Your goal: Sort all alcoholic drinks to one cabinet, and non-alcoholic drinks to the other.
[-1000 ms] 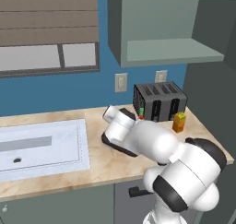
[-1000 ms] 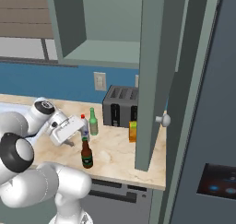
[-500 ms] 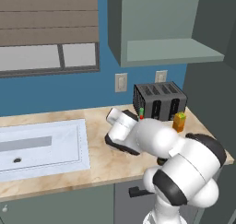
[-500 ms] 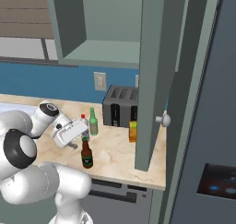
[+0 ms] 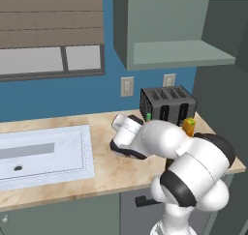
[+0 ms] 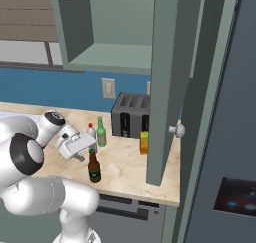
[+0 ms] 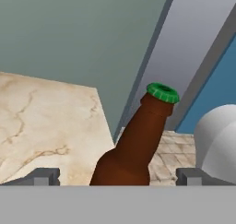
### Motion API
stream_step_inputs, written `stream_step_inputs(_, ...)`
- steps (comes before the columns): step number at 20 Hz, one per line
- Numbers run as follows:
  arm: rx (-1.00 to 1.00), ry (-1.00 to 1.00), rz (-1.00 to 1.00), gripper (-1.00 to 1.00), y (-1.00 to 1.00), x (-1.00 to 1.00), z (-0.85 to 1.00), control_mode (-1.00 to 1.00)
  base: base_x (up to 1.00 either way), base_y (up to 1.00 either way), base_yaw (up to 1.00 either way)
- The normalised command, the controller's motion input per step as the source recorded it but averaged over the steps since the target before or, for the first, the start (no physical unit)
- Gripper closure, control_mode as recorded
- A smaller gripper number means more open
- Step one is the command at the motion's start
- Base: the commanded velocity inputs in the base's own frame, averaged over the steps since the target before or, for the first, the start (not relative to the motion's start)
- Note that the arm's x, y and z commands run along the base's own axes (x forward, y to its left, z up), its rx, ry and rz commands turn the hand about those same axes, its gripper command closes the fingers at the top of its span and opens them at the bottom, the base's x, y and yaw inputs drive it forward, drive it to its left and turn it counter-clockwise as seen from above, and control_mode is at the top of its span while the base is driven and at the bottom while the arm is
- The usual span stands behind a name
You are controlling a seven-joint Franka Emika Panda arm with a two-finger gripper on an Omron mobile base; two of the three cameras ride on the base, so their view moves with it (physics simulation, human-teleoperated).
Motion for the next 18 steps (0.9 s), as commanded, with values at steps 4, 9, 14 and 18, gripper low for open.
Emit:
stream_step_inputs(4, -0.01, 0.05, 0.0, -1.0, -0.07, 0.0, 0.0, -1.0, 0.0, 0.0, 0.0)
stream_step_inputs(9, -0.02, 0.0, 0.0, -1.0, -0.12, -0.02, 0.0, -1.0, 0.0, 0.0, 0.0)
stream_step_inputs(14, -0.01, 0.0, 0.0, -1.0, -0.12, -0.06, 0.0, -1.0, 0.0, 0.0, 0.0)
stream_step_inputs(18, -0.01, 0.0, 0.0, -1.0, -0.12, -0.06, 0.0, -1.0, 0.0, 0.0, 0.0)
